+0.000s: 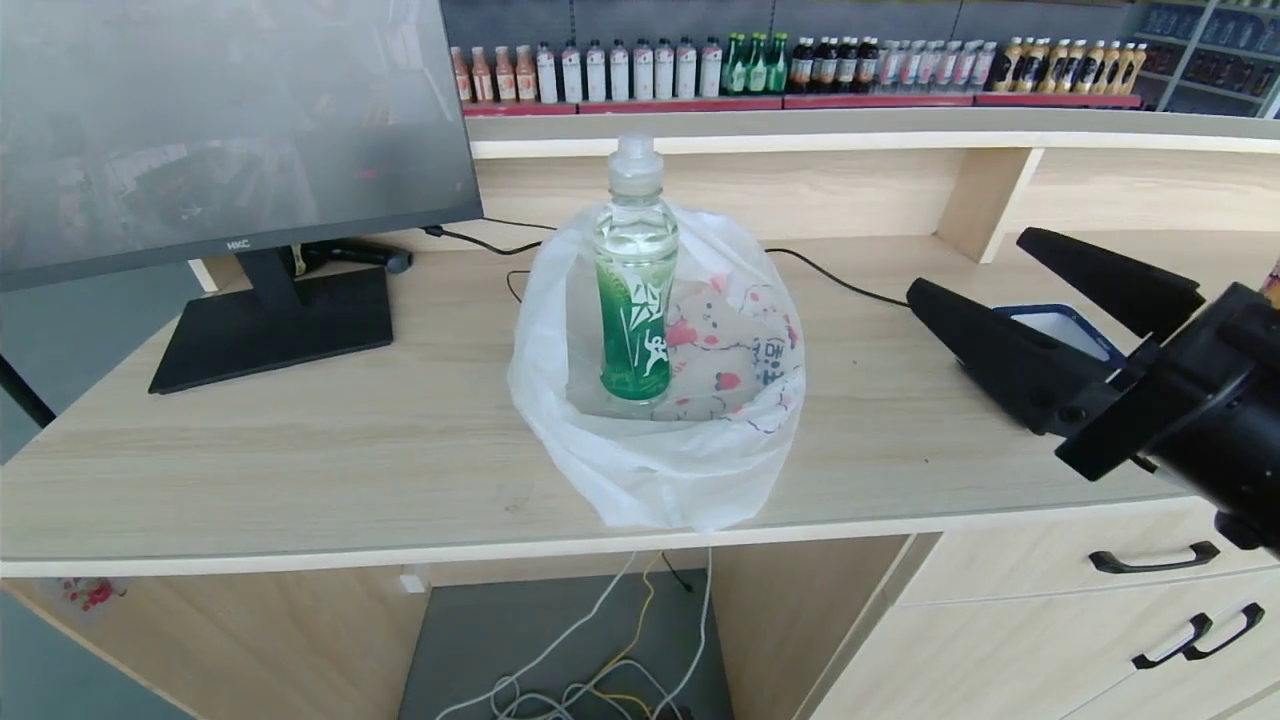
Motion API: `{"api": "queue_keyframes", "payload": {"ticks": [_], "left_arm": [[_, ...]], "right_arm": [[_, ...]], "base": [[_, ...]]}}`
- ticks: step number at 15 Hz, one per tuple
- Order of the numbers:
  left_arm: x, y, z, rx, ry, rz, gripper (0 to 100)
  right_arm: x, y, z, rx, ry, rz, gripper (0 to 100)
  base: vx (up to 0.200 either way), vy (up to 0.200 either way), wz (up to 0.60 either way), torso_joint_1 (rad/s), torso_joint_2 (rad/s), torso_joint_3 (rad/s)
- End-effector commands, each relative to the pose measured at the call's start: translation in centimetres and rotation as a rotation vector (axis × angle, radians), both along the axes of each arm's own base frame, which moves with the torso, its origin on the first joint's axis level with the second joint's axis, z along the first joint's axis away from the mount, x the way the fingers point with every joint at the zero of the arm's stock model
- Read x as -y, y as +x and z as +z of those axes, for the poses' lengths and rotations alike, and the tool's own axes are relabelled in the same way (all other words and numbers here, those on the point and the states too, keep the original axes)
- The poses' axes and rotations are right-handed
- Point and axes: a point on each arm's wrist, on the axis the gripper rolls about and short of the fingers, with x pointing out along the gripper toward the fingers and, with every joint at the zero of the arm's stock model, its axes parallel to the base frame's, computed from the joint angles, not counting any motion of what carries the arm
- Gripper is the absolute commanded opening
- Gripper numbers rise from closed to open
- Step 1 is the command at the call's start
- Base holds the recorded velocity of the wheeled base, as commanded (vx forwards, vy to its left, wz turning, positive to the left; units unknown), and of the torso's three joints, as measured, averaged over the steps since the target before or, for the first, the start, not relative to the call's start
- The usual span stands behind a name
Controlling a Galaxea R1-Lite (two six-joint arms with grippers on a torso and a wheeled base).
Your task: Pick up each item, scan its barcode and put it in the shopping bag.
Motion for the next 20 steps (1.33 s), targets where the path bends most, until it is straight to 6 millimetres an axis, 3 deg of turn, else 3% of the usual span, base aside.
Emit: {"api": "queue_keyframes", "payload": {"ticks": [1,4,9,16,20], "left_arm": [[0.0,0.0,0.0,0.0,-0.003,0.0,100],[0.0,0.0,0.0,0.0,-0.006,0.0,100],[0.0,0.0,0.0,0.0,0.0,-0.001,100],[0.0,0.0,0.0,0.0,-0.006,0.0,100],[0.0,0.0,0.0,0.0,-0.011,0.0,100]], "right_arm": [[-0.5,0.7,0.9,0.03,0.02,-0.003,100],[0.3,0.5,-1.1,-0.011,-0.007,-0.028,100],[0.2,0.7,-0.6,0.003,0.008,-0.025,100],[0.1,1.2,-1.0,-0.013,0.006,-0.03,100],[0.9,2.3,-0.9,-0.007,0.01,-0.096,100]], "base": [[-0.2,0.0,0.0,0.017,0.01,0.002],[-0.2,0.0,0.0,0.002,0.01,0.009],[0.0,0.0,0.0,0.0,0.0,0.0],[0.0,-0.2,0.0,0.005,0.0,0.001],[0.0,-0.2,0.0,0.0,0.0,0.0]]}}
